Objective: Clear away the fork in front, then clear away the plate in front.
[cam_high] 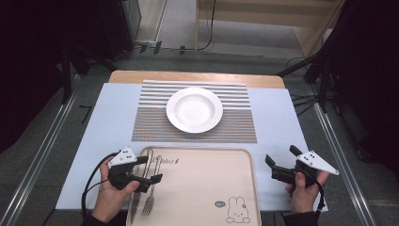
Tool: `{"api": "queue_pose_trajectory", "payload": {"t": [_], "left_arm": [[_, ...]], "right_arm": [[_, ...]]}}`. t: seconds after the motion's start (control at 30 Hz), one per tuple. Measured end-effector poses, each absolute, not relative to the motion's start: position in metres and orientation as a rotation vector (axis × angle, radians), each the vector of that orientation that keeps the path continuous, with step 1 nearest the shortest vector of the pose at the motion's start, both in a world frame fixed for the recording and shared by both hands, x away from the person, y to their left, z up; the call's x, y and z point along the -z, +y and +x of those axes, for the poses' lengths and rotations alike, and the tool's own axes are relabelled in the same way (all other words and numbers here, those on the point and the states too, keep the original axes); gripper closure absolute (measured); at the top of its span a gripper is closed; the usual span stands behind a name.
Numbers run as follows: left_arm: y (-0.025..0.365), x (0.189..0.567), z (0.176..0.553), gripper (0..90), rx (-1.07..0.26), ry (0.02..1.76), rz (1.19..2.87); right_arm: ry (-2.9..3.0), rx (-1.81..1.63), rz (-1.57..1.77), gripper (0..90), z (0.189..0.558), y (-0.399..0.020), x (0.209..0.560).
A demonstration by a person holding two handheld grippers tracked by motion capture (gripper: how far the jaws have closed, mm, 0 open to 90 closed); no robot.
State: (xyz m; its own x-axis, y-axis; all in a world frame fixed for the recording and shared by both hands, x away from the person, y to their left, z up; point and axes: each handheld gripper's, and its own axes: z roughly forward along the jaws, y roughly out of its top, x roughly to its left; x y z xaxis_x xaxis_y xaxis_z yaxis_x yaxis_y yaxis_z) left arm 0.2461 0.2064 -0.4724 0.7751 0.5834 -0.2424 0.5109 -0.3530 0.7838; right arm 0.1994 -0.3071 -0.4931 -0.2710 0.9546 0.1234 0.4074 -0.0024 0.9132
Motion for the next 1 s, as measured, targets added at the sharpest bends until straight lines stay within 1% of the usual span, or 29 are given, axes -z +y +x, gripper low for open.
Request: {"api": "queue_pose_trajectory", "payload": {"t": [0.07,0.27,1.0], "left_arm": [[0.2093,0.4711,0.2467,0.0,-0.097,0.821,2.004],[0.2125,0.4692,0.2472,0.0,-0.093,0.818,1.98],[0.2064,0.4651,0.2494,0.0,-0.101,0.813,1.995]], "right_arm": [[1.715,-1.255,1.408,0.0,0.1993,-0.3075,0.4931],[1.715,-1.254,1.41,0.0,0.1995,-0.3075,0.4932],[1.706,-1.256,1.4,0.0,0.1987,-0.3068,0.4917]]}}
